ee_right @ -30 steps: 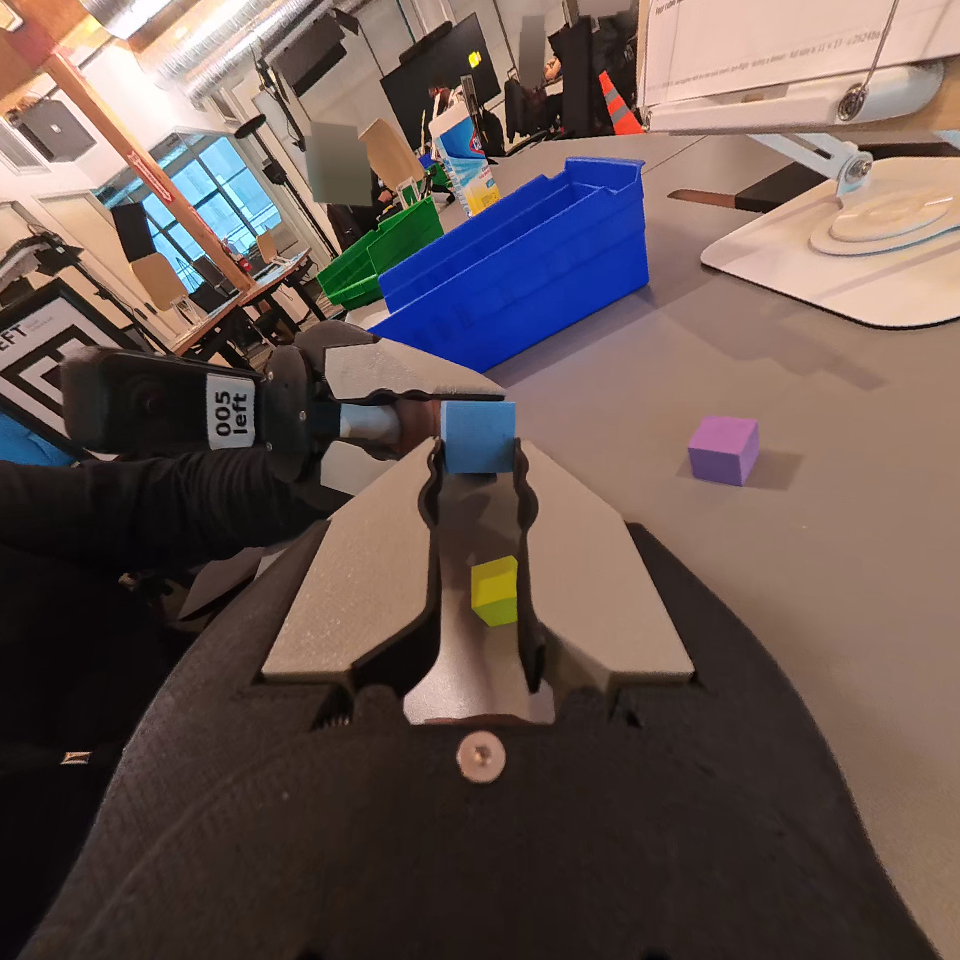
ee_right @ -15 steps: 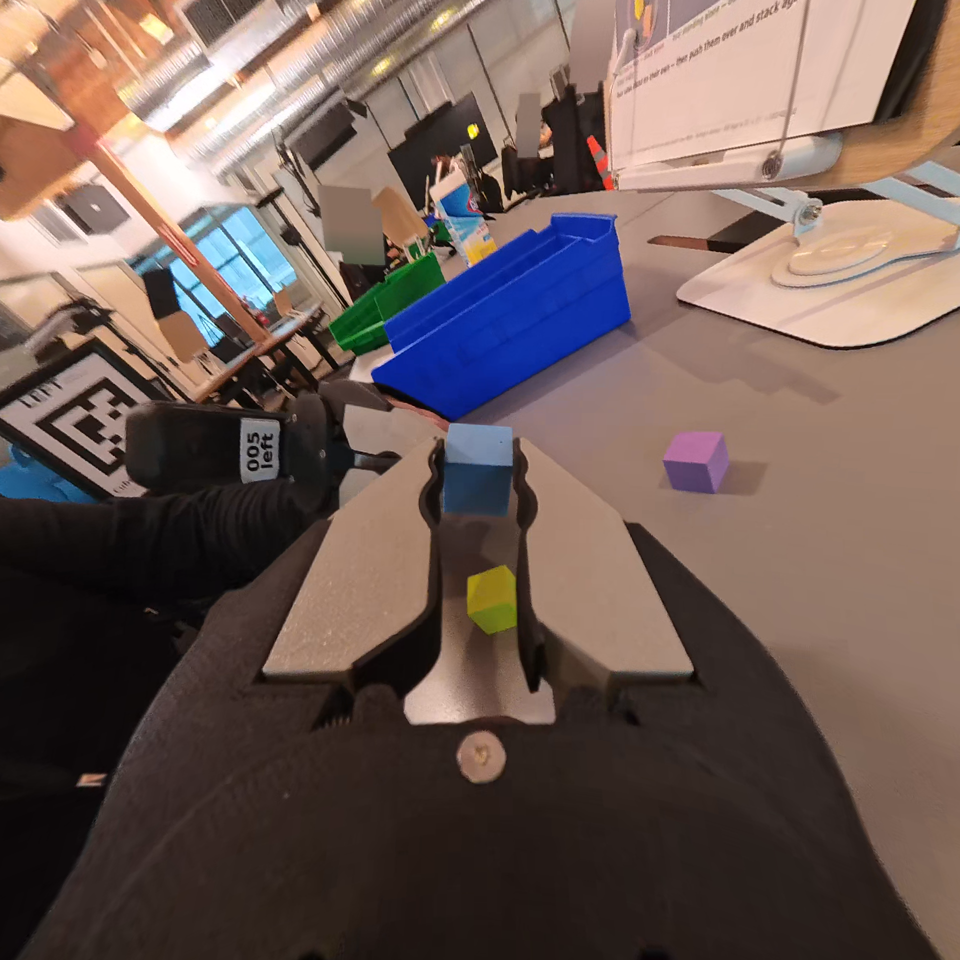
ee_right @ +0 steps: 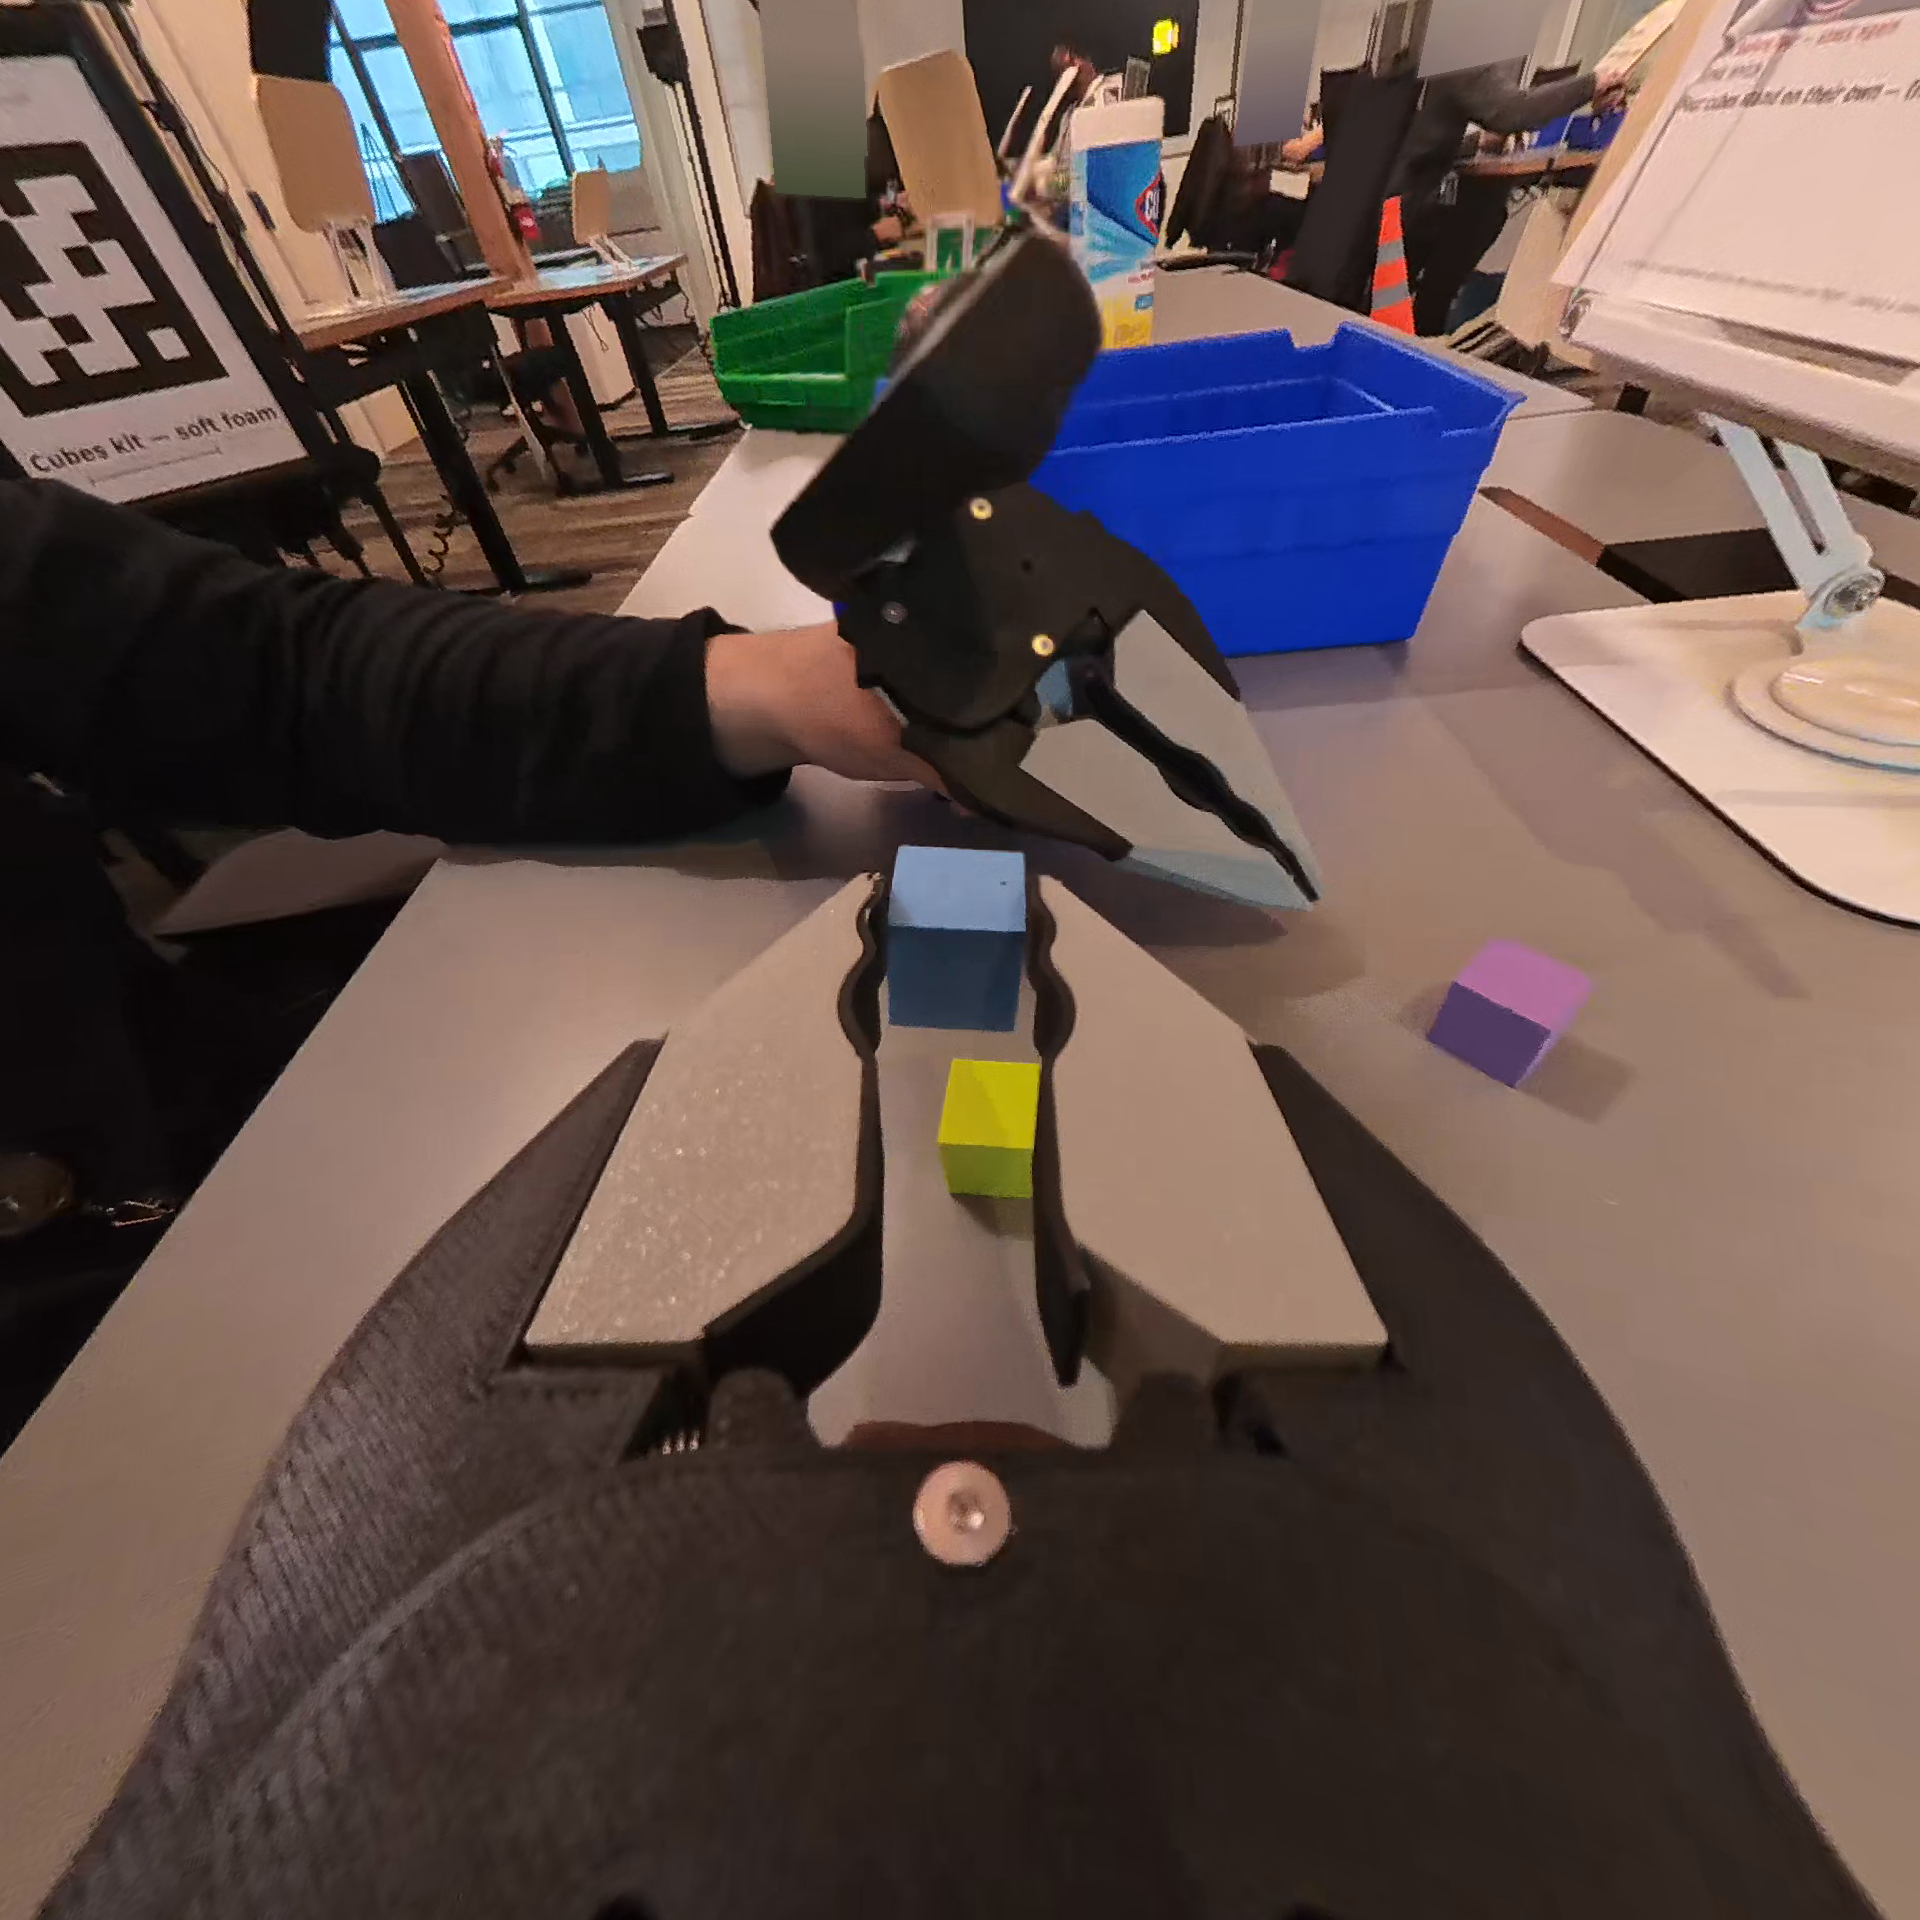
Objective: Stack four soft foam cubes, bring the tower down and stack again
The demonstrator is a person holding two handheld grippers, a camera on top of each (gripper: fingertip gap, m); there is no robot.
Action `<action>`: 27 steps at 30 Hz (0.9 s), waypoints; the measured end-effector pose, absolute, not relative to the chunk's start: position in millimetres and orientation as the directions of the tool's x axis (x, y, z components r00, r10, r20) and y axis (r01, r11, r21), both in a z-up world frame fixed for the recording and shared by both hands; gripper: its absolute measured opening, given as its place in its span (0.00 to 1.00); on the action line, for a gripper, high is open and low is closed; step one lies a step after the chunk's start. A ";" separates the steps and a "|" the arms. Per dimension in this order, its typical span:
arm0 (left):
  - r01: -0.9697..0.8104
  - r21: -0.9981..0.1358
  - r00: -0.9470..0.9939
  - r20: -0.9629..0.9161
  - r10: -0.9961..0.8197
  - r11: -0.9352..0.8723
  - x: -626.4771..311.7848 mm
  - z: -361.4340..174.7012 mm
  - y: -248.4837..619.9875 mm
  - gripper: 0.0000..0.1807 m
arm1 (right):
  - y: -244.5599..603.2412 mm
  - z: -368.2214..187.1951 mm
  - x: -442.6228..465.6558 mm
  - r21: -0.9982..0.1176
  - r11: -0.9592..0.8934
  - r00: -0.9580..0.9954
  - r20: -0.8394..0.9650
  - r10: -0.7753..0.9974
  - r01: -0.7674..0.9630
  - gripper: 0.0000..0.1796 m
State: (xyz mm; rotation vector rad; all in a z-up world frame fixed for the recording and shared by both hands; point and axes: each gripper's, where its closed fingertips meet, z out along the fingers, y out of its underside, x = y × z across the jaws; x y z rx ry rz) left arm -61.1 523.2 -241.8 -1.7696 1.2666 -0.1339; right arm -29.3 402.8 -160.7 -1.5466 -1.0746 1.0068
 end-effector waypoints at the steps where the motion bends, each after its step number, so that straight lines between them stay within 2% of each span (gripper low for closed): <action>1: -0.701 -0.712 0.459 -0.406 -0.790 -0.041 -61.6 -243.4 523.1 0.00 | 401.8 -161.3 -29.0 -0.977 -0.143 0.274 -0.096 0.957 0.157 0.13; 8: -0.768 -0.640 0.412 -0.469 -0.781 -0.020 -61.5 -254.7 520.5 0.00 | 403.2 -180.4 -32.5 -0.967 -0.164 0.323 -0.094 0.942 0.197 0.13; 20: -0.772 -0.635 0.409 -0.482 -0.775 -0.012 -61.0 -254.7 520.0 0.00 | 411.1 -203.4 -33.1 -0.921 -0.193 0.402 -0.044 0.914 0.337 0.13; 27: -0.772 -0.636 0.409 -0.481 -0.776 -0.013 -61.1 -254.8 520.0 0.00 | 412.5 -199.5 -31.2 -0.931 -0.195 0.425 -0.049 0.904 0.308 0.13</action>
